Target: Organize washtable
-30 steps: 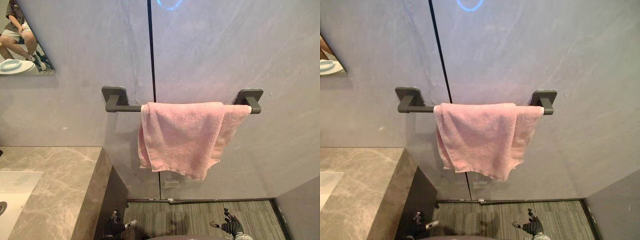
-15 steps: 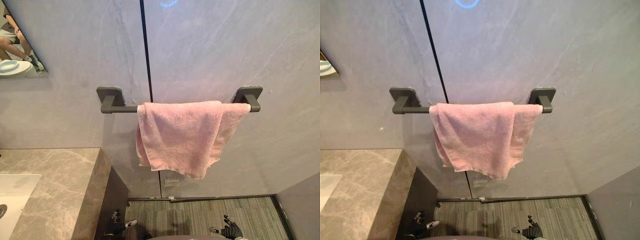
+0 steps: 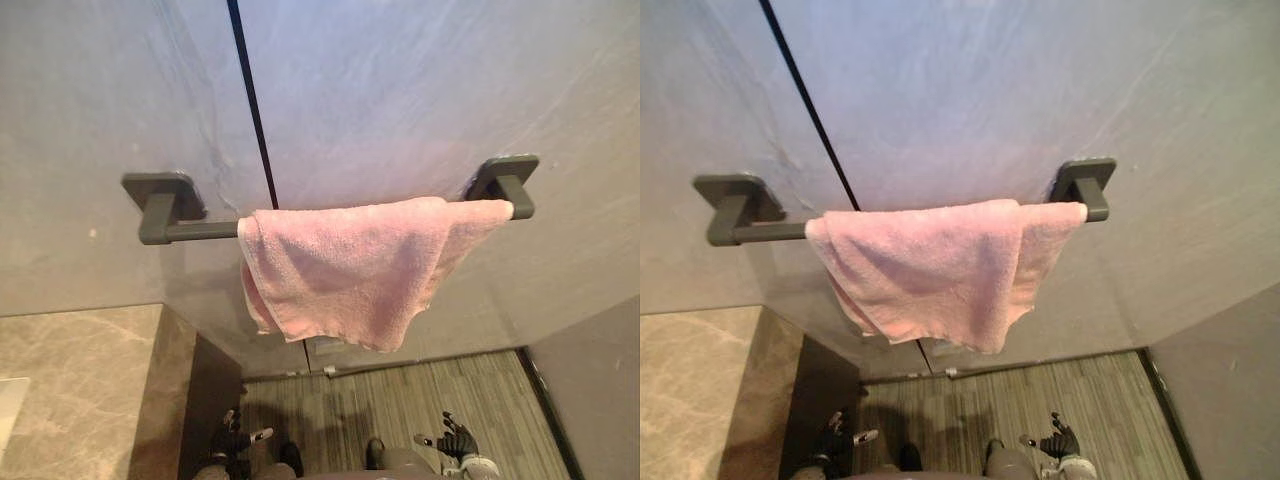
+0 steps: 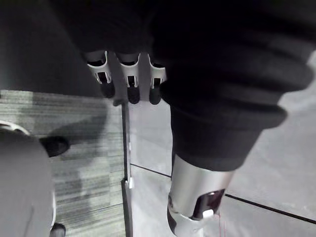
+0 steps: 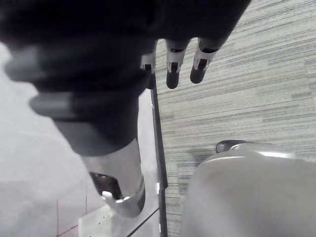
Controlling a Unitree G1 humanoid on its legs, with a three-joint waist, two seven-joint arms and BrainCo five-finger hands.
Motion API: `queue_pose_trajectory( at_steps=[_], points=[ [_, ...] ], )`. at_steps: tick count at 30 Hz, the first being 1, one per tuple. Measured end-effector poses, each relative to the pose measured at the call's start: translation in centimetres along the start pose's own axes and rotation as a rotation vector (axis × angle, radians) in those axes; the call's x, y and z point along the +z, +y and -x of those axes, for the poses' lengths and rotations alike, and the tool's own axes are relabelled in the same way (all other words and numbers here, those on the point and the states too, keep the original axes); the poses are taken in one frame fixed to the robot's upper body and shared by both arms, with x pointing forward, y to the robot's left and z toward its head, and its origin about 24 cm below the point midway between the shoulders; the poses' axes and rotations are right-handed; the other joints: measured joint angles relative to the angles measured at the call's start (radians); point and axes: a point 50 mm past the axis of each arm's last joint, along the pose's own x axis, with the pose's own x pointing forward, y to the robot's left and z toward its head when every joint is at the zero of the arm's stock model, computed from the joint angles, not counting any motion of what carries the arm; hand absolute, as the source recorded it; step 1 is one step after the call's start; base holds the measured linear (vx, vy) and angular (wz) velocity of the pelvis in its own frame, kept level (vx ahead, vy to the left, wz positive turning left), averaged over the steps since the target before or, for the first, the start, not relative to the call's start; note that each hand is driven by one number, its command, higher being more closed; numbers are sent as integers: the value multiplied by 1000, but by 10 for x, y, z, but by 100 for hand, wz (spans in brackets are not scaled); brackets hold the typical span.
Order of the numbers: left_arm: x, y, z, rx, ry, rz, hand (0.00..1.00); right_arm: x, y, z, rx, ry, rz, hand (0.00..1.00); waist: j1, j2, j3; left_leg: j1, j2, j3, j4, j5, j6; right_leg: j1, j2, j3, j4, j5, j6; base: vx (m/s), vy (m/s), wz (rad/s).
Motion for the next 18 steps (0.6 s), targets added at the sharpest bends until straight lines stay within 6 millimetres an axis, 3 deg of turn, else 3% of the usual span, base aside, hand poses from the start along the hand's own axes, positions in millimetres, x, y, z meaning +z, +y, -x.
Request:
queue_pose_trajectory(
  at_steps=[1,3,6,7,8,9,10,11,12,13,14,15,16,18],
  points=[
    [2,1,0,5,-9,-1,0,-1,-2,1,-5,-6,-1,0,-1,17,10,2,11,-18,4,0,0,-24,-1,-1,71,-26,-26,66,-23,55],
    [11,4,-3,11,-40,-8,0,0,-2,3,-5,-20,-3,0,0,15,9,-6,20,-79,31,-11,-17,-44,-49,15,178,-78,-20,75,-66,79],
    [21,16,-4,57,-81,-18,0,1,-1,5,-2,-34,-4,0,6,11,6,-63,56,-188,134,-50,-71,-43,-85,179,290,-95,-15,29,-272,94],
    [21,21,-4,73,-80,-27,0,4,1,5,8,-46,0,0,9,1,-1,-93,67,-223,167,-60,-95,-41,-81,240,290,-94,0,-62,-435,87],
    [20,26,-3,94,-77,-26,0,8,6,4,28,-57,14,0,20,-27,-19,-137,68,-268,194,-58,-132,-30,-99,281,227,-96,67,-83,-494,100],
    [21,26,-4,97,-77,-17,0,10,8,3,33,-60,19,0,19,-35,-24,-154,70,-293,192,-48,-151,-2,-97,264,202,-145,115,-108,-667,103],
    [22,19,-4,91,-84,17,0,15,6,1,32,-75,31,0,35,-32,-31,-172,91,-332,168,-21,-185,31,-76,221,154,-208,101,-185,-726,106],
    [22,6,-4,80,-89,71,0,24,2,-2,21,-102,41,0,53,2,-11,-193,134,-353,133,42,-188,49,-38,160,128,-253,50,-217,-682,130],
    [21,-8,-3,57,-81,105,0,30,-4,-3,6,-121,49,0,39,27,-2,-218,149,-365,115,100,-141,54,-22,93,134,-251,45,-238,-509,161],
    [19,-19,-2,36,-73,129,0,32,-7,-3,-3,-130,55,0,29,30,-2,-235,148,-355,60,199,-93,49,-17,31,143,-244,34,-220,-323,183],
    [22,-21,-2,29,-87,141,0,35,-7,-4,-5,-137,58,0,26,23,1,-237,152,-310,-16,295,-90,48,-14,-36,127,-229,-4,-255,-375,168],
    [25,-22,-3,25,-95,145,0,42,-7,-6,-11,-156,56,0,36,27,0,-242,149,-208,21,266,-110,51,-7,-98,90,-208,-61,-234,-354,129],
    [24,-23,-3,23,-94,140,0,47,-8,-8,-21,-170,54,0,38,27,0,-249,135,-171,88,232,-114,55,-9,-129,75,-197,-80,-170,-307,101],
    [25,-26,-2,7,-98,128,0,53,-6,-9,-21,-187,50,0,24,24,1,-248,85,-104,264,80,-103,58,-17,-226,46,-168,-120,-170,-267,131]
  ],
)
